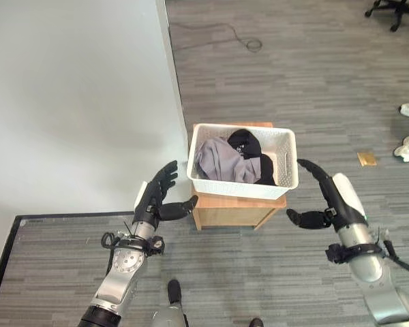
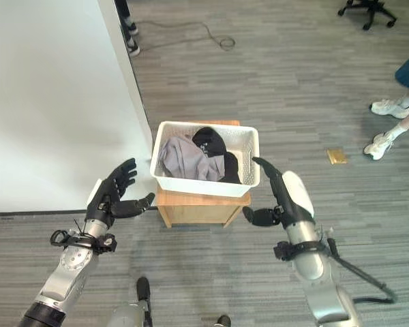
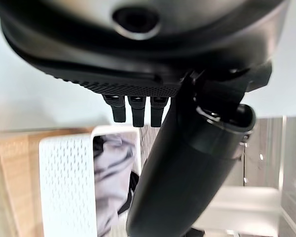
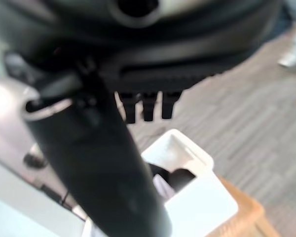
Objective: Pick up bed clothes into laundry basket.
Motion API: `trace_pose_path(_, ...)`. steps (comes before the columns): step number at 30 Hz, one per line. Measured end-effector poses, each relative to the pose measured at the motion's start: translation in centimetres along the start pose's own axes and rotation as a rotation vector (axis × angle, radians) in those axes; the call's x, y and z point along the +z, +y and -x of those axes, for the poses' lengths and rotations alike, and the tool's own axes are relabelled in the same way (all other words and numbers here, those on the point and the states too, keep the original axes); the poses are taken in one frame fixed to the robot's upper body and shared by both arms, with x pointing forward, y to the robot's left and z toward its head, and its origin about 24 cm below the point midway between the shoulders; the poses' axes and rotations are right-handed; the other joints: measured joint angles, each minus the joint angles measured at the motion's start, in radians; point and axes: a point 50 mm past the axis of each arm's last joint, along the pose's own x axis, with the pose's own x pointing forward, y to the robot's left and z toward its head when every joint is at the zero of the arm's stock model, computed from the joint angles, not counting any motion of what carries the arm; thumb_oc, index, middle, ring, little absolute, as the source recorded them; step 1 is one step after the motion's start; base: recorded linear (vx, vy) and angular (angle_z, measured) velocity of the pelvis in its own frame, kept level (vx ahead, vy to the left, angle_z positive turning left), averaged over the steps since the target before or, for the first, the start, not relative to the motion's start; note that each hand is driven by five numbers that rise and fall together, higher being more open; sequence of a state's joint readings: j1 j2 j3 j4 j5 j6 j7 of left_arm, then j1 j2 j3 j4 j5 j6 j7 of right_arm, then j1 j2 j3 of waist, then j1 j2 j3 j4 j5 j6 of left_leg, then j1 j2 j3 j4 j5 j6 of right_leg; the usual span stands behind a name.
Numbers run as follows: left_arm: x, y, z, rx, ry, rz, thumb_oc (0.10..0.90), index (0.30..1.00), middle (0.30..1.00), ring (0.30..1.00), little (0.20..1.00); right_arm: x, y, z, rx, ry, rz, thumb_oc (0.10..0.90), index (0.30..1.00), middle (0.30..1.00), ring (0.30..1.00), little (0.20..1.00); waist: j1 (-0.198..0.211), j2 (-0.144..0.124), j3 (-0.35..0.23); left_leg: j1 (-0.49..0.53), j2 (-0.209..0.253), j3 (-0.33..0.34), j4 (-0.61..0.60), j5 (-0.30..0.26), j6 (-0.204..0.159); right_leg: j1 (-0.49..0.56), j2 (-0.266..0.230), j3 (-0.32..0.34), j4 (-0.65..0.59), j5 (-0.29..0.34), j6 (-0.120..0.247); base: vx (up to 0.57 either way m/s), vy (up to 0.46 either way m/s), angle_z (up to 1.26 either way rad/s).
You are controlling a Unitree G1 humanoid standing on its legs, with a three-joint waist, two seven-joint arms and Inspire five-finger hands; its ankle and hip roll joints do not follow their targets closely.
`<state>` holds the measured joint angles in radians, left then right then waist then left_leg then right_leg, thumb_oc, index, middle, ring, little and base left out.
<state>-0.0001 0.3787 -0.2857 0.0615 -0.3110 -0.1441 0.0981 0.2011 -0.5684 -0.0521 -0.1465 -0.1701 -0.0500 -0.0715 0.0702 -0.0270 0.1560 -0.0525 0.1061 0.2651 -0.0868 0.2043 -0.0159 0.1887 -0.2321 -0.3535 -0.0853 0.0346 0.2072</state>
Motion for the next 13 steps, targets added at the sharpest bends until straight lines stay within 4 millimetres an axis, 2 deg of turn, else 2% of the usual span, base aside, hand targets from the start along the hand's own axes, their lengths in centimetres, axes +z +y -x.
trace_pose_path(1,-0.2,-0.2,0.1,-0.026,0.01,-0.011,0.8,0.9,0.9,0.9,0.9,-1.1,1.5,0.4,-0.013,0.048,-0.132,0.8,0.9,0.9,0.9,0.9,-0.002,-0.008,-0.015,0.0,-0.001,0.0,0.0,0.0,0.0,0.001,0.0,0.0,0.0,0.0,0.0,0.0,0.0,0.0)
trace_pose_path(4,-0.2,-0.5,0.1,-0.054,0.012,-0.013,0.8,0.9,0.9,0.9,0.9,-3.0,4.0,0.9,0.022,0.152,-0.234,0.8,0.9,0.9,0.9,0.9,-0.001,-0.011,-0.028,-0.001,-0.002,-0.002,0.0,-0.002,-0.002,0.0,-0.003,0.0,-0.001,-0.001,-0.001,0.0,0.0,0.0)
trace_pose_path(6,-0.3,-0.5,0.2,-0.052,0.013,-0.012,0.8,0.9,0.9,0.9,0.9,-4.0,5.6,1.5,0.041,0.22,-0.28,0.8,0.9,0.9,0.9,0.9,-0.001,-0.001,-0.037,-0.004,-0.001,-0.005,-0.001,-0.042,-0.058,-0.005,-0.001,0.001,-0.003,-0.028,-0.005,0.0,0.0,0.0)
trace_pose_path(7,-0.3,-0.3,0.1,-0.049,0.016,-0.016,0.8,0.9,0.9,0.9,0.9,-4.2,6.2,1.7,0.036,0.245,-0.307,0.8,0.9,0.9,0.9,0.9,-0.001,-0.007,-0.04,-0.007,-0.006,-0.005,-0.001,-0.048,-0.071,-0.006,-0.012,0.001,-0.004,-0.049,-0.006,0.0,0.0,0.0)
trace_pose_path(8,-0.8,-0.2,0.3,-0.04,0.034,-0.018,0.8,0.9,0.9,0.9,0.9,-4.6,7.4,2.1,0.04,0.281,-0.324,0.8,0.9,0.9,0.9,0.9,-0.003,-0.003,-0.044,-0.01,-0.014,-0.004,-0.001,-0.044,-0.067,-0.01,-0.019,0.003,-0.004,-0.051,-0.006,0.0,0.0,0.0)
trace_pose_path(10,-1.0,-0.2,0.5,-0.037,0.044,-0.018,0.8,0.9,0.9,0.9,0.9,-4.9,8.3,2.8,0.057,0.311,-0.337,0.8,0.9,0.9,0.9,0.9,-0.005,0.002,-0.049,-0.01,-0.014,-0.008,-0.006,-0.052,-0.071,-0.008,-0.019,0.003,-0.004,-0.051,-0.006,0.0,-0.002,0.05)
trace_pose_path(13,-1.6,0.0,1.1,-0.009,0.068,-0.017,0.8,0.9,0.9,0.9,0.9,-5.5,9.1,4.4,0.089,0.354,-0.322,0.8,0.9,0.9,0.9,0.9,0.001,0.014,-0.09,-0.039,-0.016,-0.028,-0.006,-0.052,-0.074,-0.034,-0.019,0.002,0.001,-0.06,-0.005,0.01,-0.006,0.14)
